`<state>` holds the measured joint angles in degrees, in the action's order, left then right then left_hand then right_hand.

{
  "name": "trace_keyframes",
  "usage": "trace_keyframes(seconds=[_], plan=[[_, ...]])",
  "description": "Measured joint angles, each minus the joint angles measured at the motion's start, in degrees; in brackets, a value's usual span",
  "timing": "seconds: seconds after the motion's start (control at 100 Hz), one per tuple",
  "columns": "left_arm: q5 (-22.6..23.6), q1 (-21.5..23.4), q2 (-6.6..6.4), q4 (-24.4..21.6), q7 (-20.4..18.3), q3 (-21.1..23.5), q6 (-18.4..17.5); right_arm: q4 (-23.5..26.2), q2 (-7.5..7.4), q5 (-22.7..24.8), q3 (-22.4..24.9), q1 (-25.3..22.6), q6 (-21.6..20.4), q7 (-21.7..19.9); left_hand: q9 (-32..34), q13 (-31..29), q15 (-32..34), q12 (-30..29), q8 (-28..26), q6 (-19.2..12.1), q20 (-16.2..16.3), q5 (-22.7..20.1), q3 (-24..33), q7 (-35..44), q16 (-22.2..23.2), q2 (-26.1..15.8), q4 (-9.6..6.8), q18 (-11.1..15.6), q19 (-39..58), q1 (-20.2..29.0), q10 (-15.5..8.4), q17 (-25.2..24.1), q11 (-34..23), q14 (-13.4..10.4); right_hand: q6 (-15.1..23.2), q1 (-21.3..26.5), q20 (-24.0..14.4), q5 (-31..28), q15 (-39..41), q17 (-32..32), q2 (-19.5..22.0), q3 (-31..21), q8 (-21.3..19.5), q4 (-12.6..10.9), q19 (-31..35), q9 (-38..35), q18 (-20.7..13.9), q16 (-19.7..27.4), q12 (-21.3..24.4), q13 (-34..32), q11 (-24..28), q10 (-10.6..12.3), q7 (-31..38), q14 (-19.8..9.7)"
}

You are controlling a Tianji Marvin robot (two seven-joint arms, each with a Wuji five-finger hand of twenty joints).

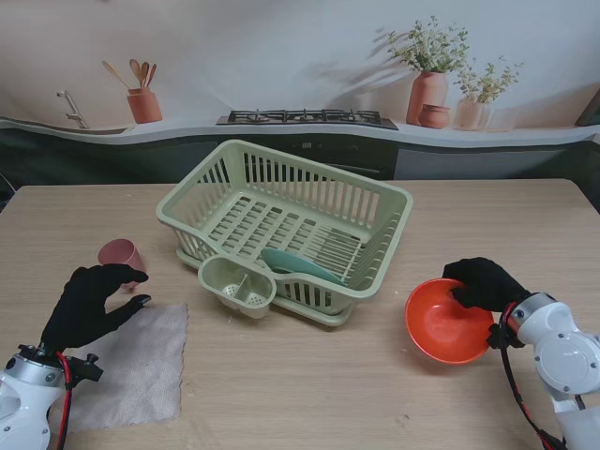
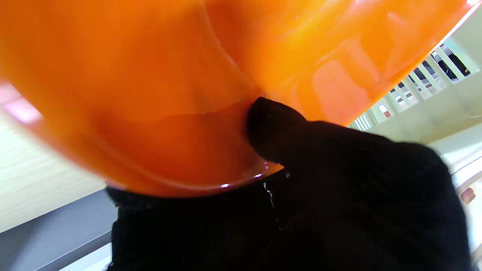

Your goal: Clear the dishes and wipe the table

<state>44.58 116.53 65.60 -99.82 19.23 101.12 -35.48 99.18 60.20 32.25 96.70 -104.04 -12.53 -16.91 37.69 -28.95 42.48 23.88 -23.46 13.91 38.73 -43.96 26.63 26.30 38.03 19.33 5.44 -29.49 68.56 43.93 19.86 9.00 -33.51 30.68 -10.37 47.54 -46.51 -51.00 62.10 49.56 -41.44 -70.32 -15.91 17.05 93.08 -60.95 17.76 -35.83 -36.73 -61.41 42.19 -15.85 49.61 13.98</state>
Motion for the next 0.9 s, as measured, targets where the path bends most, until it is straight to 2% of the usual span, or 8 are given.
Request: trace_keyframes(seconds=[0.45,0.9], plan=[[-0.1,-0.1,-0.03,0.0,-0.3,-0.1,0.1,2.3,0.01,-4.2,4.1,-0.9,-4.4,-0.5,0.0,0.0,0.0,0.0,0.0,0.0,0.0,0.0,0.0,0.0,0.0,0.0,0.00,0.0,0.0,0.0,0.0,0.0,0.0,0.0,0.0,-0.4,-0.6,0.0,0.3,0.2,0.0,0.0,-1.9,0.0,0.0,0.0,0.0,-0.6,0.0,-0.1,0.0,0.0,0.0,0.0],[-0.1,-0.2,-0.03,0.1,-0.3,-0.3,0.4,5.7,-0.75,-10.7,4.7,1.2,-4.5,-5.3,0.0,0.0,0.0,0.0,0.0,0.0,0.0,0.0,0.0,0.0,0.0,0.0,0.00,0.0,0.0,0.0,0.0,0.0,0.0,0.0,0.0,-0.5,-0.6,0.0,0.6,0.4,0.0,0.1,-3.0,0.0,0.1,0.0,0.0,-0.7,0.0,-0.1,0.0,0.0,0.0,0.0]])
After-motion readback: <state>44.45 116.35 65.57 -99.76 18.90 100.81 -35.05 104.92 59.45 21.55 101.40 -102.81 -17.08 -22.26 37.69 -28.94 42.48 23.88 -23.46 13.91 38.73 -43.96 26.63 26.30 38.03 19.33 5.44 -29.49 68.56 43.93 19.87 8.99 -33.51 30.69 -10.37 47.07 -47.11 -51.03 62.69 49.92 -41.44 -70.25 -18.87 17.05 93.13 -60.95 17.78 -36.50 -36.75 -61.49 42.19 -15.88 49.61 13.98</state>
